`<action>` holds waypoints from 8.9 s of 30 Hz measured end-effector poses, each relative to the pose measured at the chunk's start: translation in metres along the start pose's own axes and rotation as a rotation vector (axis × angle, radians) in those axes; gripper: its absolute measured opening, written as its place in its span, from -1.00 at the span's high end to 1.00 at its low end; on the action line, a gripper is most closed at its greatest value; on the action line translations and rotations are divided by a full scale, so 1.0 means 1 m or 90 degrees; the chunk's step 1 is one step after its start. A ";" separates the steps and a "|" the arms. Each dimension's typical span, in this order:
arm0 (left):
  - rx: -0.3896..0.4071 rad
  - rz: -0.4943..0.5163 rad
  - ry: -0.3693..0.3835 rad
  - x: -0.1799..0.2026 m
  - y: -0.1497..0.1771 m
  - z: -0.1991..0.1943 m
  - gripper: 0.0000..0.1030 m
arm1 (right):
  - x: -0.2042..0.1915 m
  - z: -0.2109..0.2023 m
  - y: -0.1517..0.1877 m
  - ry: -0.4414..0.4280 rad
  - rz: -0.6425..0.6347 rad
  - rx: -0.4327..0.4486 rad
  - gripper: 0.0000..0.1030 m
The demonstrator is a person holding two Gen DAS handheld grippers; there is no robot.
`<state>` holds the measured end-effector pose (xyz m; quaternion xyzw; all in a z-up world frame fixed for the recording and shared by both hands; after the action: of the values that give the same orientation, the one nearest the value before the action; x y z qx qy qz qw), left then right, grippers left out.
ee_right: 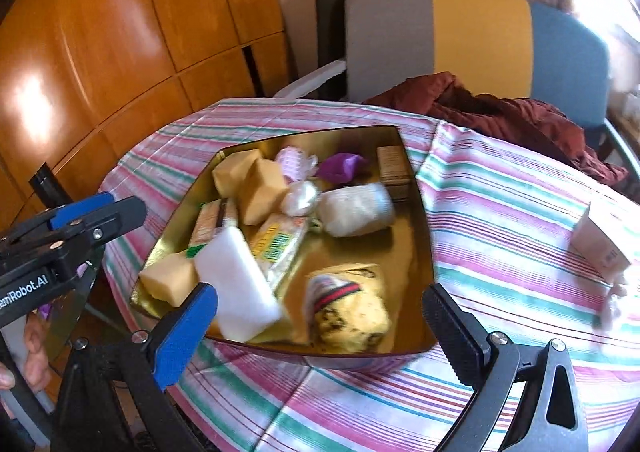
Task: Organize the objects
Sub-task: 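Withdraw both open tools toward the box and wrapped cotton, then grasp the plastic-wrapped cotton with the right tool while the left tool approaches the box, then close the left tool on the cream box with Chinese print, then carry the cream box and wrapped cotton over the gold tray, then open both tools to drop the box and cotton into the tray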
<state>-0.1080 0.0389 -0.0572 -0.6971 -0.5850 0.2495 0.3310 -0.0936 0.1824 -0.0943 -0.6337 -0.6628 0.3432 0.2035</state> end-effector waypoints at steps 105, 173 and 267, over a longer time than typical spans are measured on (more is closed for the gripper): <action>-0.367 0.115 0.253 0.488 -0.035 0.232 -0.58 | 0.379 -0.094 0.070 0.287 0.242 -0.111 0.27; -0.067 0.161 0.192 0.251 0.017 0.054 -0.01 | 0.265 -0.096 0.016 0.311 -0.039 -0.004 0.28; 0.005 -0.043 -0.097 -0.025 -0.003 0.017 -0.52 | -0.007 0.019 -0.031 0.013 -0.026 -0.020 -0.67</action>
<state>-0.1273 0.0177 -0.0666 -0.6544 -0.6309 0.2930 0.2963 -0.1276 0.1725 -0.0838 -0.6263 -0.6789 0.3222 0.2075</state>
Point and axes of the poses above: each gripper's, at about its wrist camera, not at the fingertips, and z roughly the way its jaws point, x to its right, y to its underside, the point moved 10 cm from there along z, roughly the way its jaws point, and after that the axes turned 2 degrees about x, right-handed, at the moved point
